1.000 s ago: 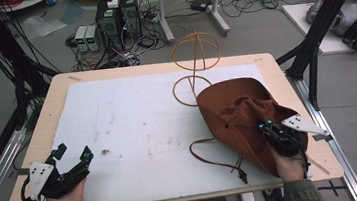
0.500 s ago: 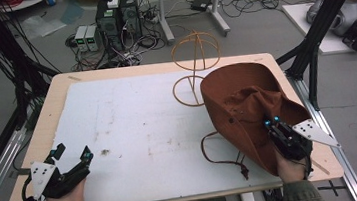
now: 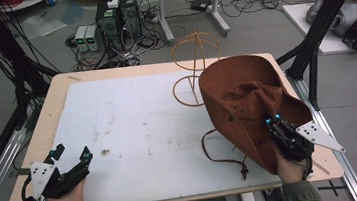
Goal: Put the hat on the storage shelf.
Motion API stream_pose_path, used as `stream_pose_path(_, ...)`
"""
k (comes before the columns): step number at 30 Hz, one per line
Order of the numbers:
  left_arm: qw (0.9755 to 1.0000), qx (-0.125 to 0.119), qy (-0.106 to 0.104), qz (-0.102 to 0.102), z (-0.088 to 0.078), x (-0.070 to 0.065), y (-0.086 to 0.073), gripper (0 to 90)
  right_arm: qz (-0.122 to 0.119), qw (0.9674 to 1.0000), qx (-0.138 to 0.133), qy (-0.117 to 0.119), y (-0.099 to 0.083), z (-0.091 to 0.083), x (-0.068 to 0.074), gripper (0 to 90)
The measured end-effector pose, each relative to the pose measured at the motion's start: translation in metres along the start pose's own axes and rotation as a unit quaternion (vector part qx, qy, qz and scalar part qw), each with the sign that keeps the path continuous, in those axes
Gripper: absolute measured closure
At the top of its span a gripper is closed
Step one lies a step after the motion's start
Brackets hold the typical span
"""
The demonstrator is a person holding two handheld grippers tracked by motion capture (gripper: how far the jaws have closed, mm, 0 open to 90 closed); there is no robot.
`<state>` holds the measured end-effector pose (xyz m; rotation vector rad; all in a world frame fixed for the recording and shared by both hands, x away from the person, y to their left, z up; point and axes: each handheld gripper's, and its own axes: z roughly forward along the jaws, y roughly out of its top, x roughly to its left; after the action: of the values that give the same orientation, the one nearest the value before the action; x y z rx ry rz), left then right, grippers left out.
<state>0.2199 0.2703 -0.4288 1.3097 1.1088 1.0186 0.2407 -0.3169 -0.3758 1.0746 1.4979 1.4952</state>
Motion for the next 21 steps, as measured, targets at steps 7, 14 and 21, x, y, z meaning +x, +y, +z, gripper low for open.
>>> stream_pose_path(7,1.0000,0.002,0.003,0.009,0.000,-0.001,0.000,19.9,0.001,0.9989,-0.045,-0.009,0.011,-0.001,0.002,86.4)
stream_pose_path(14,0.9999,0.001,0.003,0.013,0.001,-0.002,0.000,19.5,0.023,0.9974,-0.068,-0.010,0.026,0.017,0.004,86.2)
stream_pose_path(21,0.9999,-0.001,0.005,0.010,0.001,0.002,0.000,19.5,0.024,0.9969,-0.073,-0.013,0.044,0.036,0.010,86.1)
